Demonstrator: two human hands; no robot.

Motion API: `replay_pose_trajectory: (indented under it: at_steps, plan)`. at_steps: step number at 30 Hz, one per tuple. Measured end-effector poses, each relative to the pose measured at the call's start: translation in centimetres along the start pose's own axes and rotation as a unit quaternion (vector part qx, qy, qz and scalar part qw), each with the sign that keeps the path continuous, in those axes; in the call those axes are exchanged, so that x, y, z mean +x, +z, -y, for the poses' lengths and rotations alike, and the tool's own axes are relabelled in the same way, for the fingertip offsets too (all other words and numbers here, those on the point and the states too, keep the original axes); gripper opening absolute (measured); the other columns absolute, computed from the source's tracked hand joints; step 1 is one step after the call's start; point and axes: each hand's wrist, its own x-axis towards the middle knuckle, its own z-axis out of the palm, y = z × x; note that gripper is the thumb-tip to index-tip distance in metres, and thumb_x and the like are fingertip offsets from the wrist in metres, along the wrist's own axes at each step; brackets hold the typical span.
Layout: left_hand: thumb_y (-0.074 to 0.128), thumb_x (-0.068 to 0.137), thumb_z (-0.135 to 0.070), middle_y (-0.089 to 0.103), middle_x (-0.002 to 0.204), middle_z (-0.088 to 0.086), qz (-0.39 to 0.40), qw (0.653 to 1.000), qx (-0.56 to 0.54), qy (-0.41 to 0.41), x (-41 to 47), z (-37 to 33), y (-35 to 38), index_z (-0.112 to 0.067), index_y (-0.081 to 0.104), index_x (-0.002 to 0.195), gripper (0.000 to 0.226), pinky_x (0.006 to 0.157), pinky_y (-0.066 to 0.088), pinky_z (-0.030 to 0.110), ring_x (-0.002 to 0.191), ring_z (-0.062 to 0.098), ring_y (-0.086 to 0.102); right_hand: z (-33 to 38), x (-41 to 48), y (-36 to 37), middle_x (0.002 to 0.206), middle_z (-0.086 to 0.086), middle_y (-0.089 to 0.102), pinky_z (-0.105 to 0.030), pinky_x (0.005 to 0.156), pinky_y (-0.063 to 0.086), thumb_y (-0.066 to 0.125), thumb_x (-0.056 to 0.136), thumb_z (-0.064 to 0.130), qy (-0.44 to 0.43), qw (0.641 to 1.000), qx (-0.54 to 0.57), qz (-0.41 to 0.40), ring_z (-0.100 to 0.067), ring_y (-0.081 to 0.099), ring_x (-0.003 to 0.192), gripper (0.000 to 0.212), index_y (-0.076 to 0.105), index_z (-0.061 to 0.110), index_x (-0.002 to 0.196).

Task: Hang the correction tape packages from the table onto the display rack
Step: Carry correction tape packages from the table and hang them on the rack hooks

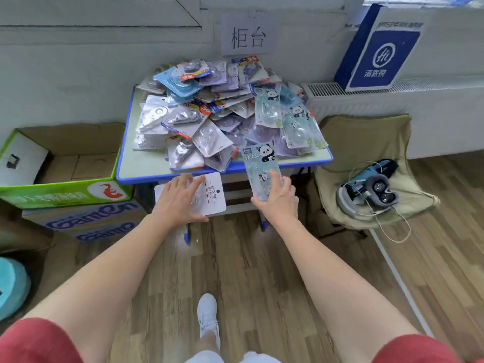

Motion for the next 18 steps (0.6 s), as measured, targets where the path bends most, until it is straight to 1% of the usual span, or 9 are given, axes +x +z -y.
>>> replay_pose_trajectory:
  at_steps: [3,8,12,15,18]
  plan:
    - [0.076,0.067,-0.056,0.028,0.142,0.008,0.006,1.000,-0.014,0.011,-3.2,-3.8,2.1,-0.025,0.019,0.146,0.102,0.111,0.019,0.037,0.132,0.028,0.027,-3.9,-4.5,0.1,0.133,-0.011,0.031,-0.040,0.092,0.038,0.064,0.081,0.049,0.012,1.000,-0.006,-0.005,-0.030,0.038,0.115,0.080,0.021,0.022,0.143]
    - [0.077,0.067,-0.055,0.028,0.141,0.008,0.025,0.999,-0.010,0.046,-7.5,-9.1,4.5,-0.024,0.021,0.146,0.101,0.110,0.020,0.037,0.132,0.027,0.027,-9.7,-11.9,-0.3,0.129,-0.011,0.032,-0.038,0.087,0.040,0.063,0.081,0.049,0.067,0.998,0.002,-0.018,-0.027,0.040,0.110,0.076,0.023,0.022,0.140]
    - [0.079,0.065,-0.053,0.031,0.138,0.008,0.038,0.994,-0.017,0.102,-9.1,-13.3,5.6,-0.024,0.024,0.145,0.101,0.108,0.023,0.036,0.128,0.027,0.030,-13.6,-17.7,-0.6,0.128,-0.010,0.034,-0.039,0.084,0.040,0.063,0.080,0.050,0.138,0.990,0.003,-0.034,-0.028,0.041,0.109,0.076,0.024,0.022,0.139]
    - [0.080,0.064,-0.052,0.031,0.138,0.008,0.041,0.986,-0.015,0.161,-10.3,-16.8,6.1,-0.023,0.026,0.144,0.101,0.107,0.025,0.037,0.128,0.027,0.030,-16.1,-22.2,-1.0,0.129,-0.010,0.034,-0.040,0.085,0.041,0.064,0.079,0.048,0.195,0.979,0.014,-0.055,-0.029,0.042,0.110,0.077,0.025,0.022,0.140]
    - [0.082,0.062,-0.050,0.032,0.138,0.009,0.055,0.974,-0.016,0.220,-12.4,-20.7,7.0,-0.023,0.028,0.144,0.102,0.106,0.027,0.040,0.128,0.028,0.030,-18.6,-27.5,-1.2,0.129,-0.010,0.034,-0.040,0.087,0.040,0.066,0.079,0.047,0.260,0.962,0.038,-0.074,-0.029,0.042,0.111,0.076,0.026,0.023,0.139]
